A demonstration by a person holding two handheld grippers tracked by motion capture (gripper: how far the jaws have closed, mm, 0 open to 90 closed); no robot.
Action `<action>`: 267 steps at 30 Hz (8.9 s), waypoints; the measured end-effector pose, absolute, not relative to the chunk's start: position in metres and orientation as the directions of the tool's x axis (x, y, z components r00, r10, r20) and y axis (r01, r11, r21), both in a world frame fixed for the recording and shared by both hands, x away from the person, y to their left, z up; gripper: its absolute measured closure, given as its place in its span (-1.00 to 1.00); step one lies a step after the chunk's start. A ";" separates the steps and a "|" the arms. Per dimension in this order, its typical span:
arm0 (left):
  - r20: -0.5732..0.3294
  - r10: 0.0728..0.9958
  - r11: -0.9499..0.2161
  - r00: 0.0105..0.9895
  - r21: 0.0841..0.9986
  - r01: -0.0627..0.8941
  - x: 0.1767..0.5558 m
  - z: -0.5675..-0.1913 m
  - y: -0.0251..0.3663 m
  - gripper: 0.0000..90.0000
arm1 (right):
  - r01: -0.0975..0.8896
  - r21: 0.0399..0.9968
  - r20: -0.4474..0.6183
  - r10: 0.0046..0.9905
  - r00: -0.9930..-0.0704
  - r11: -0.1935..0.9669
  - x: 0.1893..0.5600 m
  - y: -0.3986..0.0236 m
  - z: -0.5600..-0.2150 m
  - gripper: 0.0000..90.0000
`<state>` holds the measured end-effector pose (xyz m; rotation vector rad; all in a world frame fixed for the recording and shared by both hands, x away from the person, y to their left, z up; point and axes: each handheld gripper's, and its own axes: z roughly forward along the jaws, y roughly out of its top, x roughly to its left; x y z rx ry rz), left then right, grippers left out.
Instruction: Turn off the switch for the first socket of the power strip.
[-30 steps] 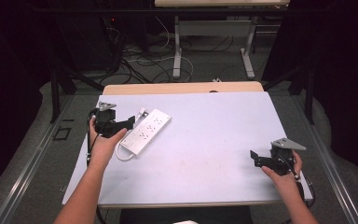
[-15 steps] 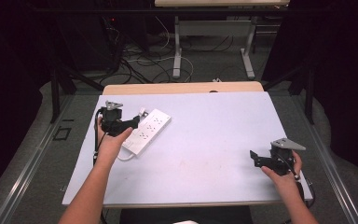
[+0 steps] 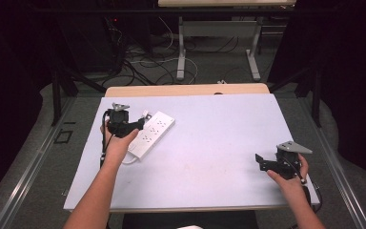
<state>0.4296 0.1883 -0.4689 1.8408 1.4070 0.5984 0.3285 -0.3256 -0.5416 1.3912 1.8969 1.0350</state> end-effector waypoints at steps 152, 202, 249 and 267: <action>-0.122 0.964 -0.125 0.236 0.575 0.808 0.471 -0.522 0.185 0.99 | 0.528 0.835 0.024 0.949 -0.315 0.154 0.331 -0.325 -0.544 -0.84; -0.123 0.951 -0.146 0.285 0.632 0.761 0.450 -0.500 0.186 0.05 | 0.526 0.838 0.028 0.950 -0.311 0.147 0.329 -0.325 -0.543 -0.83; -0.181 0.893 -0.171 0.411 0.710 0.683 0.375 -0.470 0.205 -1.00 | 0.517 0.842 0.015 0.950 -0.311 0.156 0.326 -0.325 -0.541 -0.83; -0.186 0.913 -0.115 0.363 0.738 0.665 0.341 -0.476 0.246 -0.99 | 0.520 0.841 0.018 0.952 -0.307 0.152 0.326 -0.324 -0.541 -0.83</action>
